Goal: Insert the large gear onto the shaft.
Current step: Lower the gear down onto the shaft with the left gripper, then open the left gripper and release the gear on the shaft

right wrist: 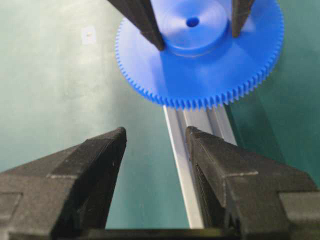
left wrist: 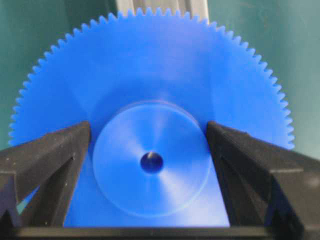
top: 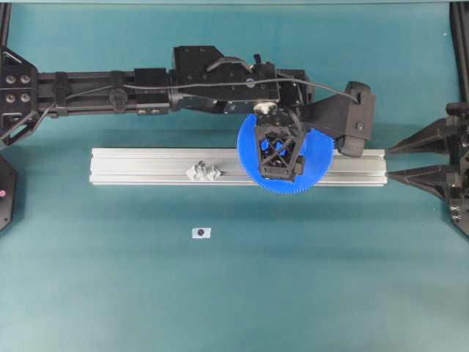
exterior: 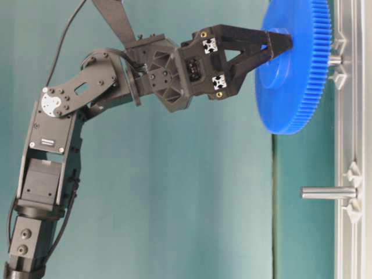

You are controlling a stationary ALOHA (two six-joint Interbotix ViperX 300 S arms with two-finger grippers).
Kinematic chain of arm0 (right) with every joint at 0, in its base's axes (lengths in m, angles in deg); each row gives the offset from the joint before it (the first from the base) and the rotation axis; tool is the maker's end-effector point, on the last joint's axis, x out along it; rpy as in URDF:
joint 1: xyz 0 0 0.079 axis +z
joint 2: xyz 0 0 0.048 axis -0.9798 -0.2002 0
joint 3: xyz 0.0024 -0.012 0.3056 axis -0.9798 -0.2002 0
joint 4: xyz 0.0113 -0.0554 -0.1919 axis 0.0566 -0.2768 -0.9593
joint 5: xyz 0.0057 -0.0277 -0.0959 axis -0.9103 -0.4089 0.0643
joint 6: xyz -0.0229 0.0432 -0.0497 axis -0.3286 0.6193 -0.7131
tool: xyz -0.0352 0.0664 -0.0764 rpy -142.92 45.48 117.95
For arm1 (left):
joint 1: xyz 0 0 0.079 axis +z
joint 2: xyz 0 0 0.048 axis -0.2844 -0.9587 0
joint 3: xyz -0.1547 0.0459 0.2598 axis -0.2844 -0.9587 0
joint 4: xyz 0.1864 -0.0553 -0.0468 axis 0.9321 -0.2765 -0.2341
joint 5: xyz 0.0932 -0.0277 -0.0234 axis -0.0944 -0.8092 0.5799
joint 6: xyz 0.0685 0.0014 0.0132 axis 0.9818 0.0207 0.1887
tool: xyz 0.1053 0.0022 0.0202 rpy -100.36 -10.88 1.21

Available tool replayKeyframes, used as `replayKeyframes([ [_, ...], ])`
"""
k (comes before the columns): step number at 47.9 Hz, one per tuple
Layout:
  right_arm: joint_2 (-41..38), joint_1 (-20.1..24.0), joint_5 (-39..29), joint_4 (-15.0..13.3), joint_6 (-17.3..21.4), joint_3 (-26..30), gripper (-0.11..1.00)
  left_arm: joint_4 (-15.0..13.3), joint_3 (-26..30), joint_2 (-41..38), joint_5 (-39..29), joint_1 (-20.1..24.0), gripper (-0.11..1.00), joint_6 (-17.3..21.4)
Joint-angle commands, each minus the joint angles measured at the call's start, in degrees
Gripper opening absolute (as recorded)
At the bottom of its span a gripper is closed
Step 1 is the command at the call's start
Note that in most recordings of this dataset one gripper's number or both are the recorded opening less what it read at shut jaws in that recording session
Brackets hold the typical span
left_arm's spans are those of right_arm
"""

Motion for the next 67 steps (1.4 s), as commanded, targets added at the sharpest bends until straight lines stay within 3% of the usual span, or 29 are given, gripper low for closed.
replayKeyframes([
  [1, -0.26, 0.18, 0.62, 0.00, 0.62, 0.88, 0.60, 0.26, 1.23, 1.58, -0.18, 0.44, 0.94, 0.09],
  [24, 0.09, 0.26, 0.62, 0.00, 0.79, 0.79, 0.60, 0.18, 5.71, 1.67, -2.02, -0.09, 0.94, 0.09],
  [40, 0.44, 0.26, 0.44, 0.00, 0.70, 0.79, 0.60, 0.26, 5.45, 2.90, -1.93, 0.09, 0.93, 0.26],
  [54, 2.81, 0.26, -1.32, -0.09, 0.70, 0.53, 0.60, 0.26, 0.00, 6.77, -3.69, 0.18, 0.93, 0.35],
  [67, 4.39, -0.09, -7.47, -0.53, 0.62, 0.53, 0.60, 0.18, -9.40, 14.24, -0.88, 0.18, 0.93, -0.35],
])
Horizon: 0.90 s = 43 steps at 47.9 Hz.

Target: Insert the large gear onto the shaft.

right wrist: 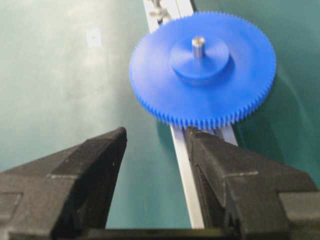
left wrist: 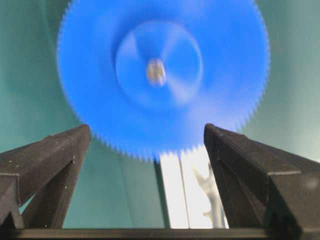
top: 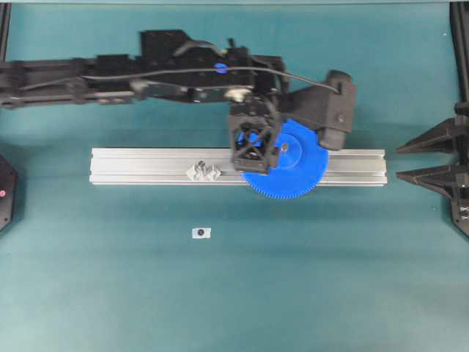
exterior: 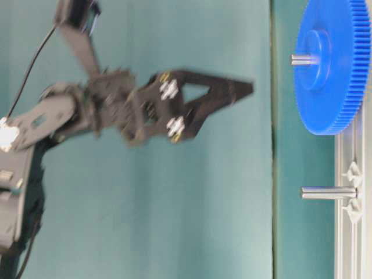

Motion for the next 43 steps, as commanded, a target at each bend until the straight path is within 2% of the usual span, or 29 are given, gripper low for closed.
replayKeyframes([
  [1, -0.35, -0.35, -2.99, -0.35, 0.53, 0.70, 0.60, 0.09, -2.99, 5.27, 2.90, 0.00, 0.93, -0.26],
  [12, 0.26, -0.88, -3.96, -0.53, 0.53, 0.88, 0.60, 0.00, -14.50, 14.24, 14.85, 0.00, 0.92, -2.64],
  [16, 0.44, -0.88, -4.22, -0.53, 0.53, 1.14, 0.60, 0.00, -17.58, 16.35, 15.12, -0.18, 0.92, -4.39],
  [22, 0.35, -0.88, -4.66, -0.53, 0.53, 1.14, 0.60, 0.00, -21.62, 19.25, 15.47, -1.67, 0.92, -5.01],
  [29, 0.35, -0.88, -4.66, -0.53, 0.53, 1.32, 0.60, 0.00, -26.63, 22.59, 19.07, -2.90, 0.92, -6.42],
  [37, 0.35, -0.97, -5.01, -0.53, 0.53, 1.05, 0.60, 0.00, -34.80, 28.39, 28.39, -2.90, 0.92, -12.57],
  [43, 0.62, -1.14, -4.31, -0.97, 0.53, 1.05, 0.60, 0.09, -39.81, 32.78, 31.99, -2.99, 0.92, -15.56],
])
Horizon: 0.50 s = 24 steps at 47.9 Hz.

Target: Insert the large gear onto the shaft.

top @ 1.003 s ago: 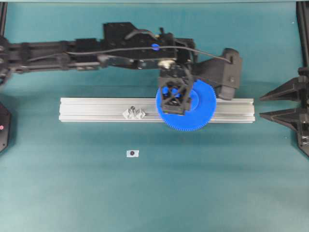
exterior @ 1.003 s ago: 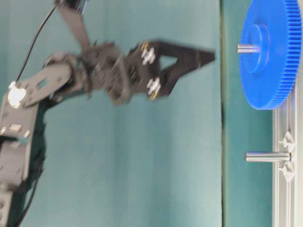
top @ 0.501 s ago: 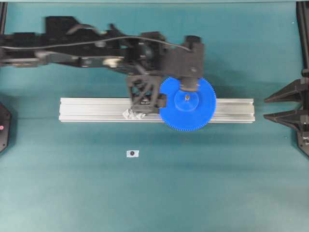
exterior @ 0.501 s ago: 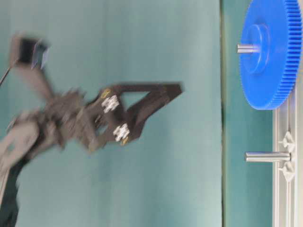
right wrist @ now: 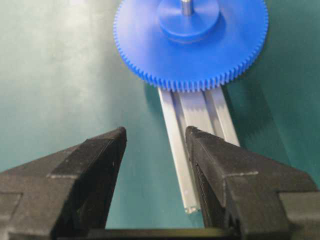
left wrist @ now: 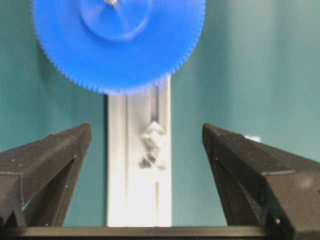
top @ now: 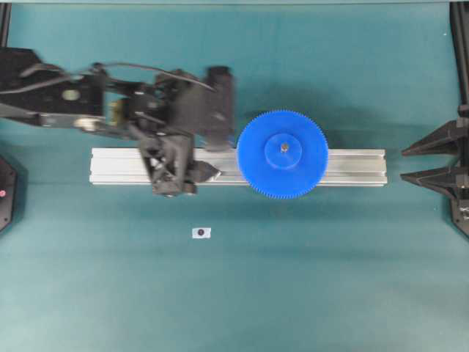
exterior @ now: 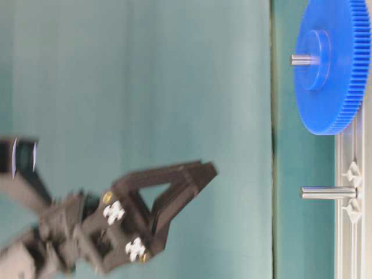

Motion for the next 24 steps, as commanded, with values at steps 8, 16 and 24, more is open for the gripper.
replayKeyframes([
  [8, -0.26, -1.41, 0.88, -0.79, 0.53, 0.79, 0.60, 0.09, -8.26, 9.14, 3.69, -0.26, 0.92, -0.97],
  [16, -0.26, -1.93, 1.05, -0.79, 0.53, 0.70, 0.60, 0.09, -11.95, 13.01, 6.33, -0.44, 0.92, -1.23],
  [24, -0.26, -1.93, 1.05, -0.79, 0.62, 0.70, 0.60, 0.09, -15.56, 15.73, 12.30, -0.44, 0.92, -0.88],
])
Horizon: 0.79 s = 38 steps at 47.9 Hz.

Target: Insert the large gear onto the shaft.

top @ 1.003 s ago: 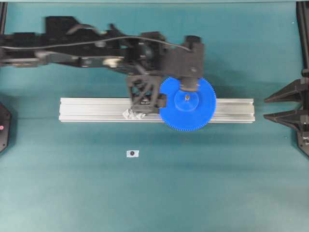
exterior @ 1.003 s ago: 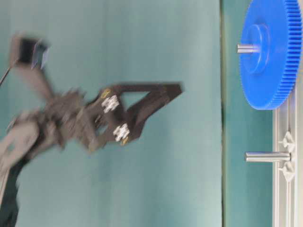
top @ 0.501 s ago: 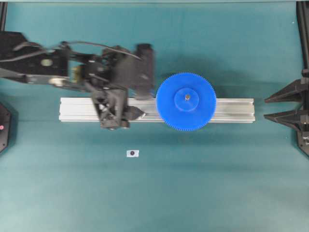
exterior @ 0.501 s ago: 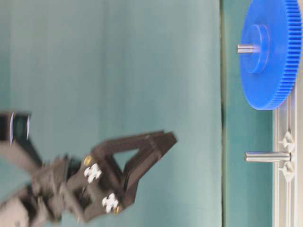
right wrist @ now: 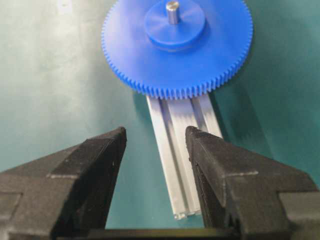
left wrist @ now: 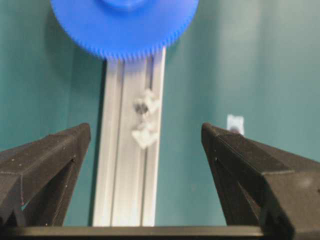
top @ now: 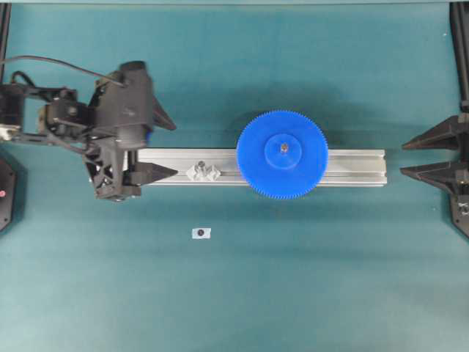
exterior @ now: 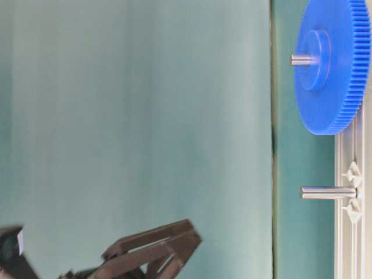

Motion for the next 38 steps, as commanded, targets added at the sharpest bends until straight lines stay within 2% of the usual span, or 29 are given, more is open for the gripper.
replayKeyframes([
  [1, -0.44, -0.35, 0.53, -0.09, 0.62, 0.79, 0.60, 0.26, -1.32, 2.46, 3.52, -0.09, 0.92, 0.18],
  [20, -0.35, -0.18, 0.53, 0.18, 0.70, 0.70, 0.60, 0.26, -10.37, 7.82, 7.47, -0.26, 0.92, -0.26],
  [29, -0.35, -0.18, 0.53, 0.18, 0.62, 0.79, 0.60, 0.26, -13.80, 9.84, 14.68, -0.26, 0.92, 0.09],
  [38, -0.35, -0.18, 0.53, 0.09, 0.62, 0.70, 0.60, 0.26, -15.47, 10.28, 18.02, -0.35, 0.92, 0.09],
])
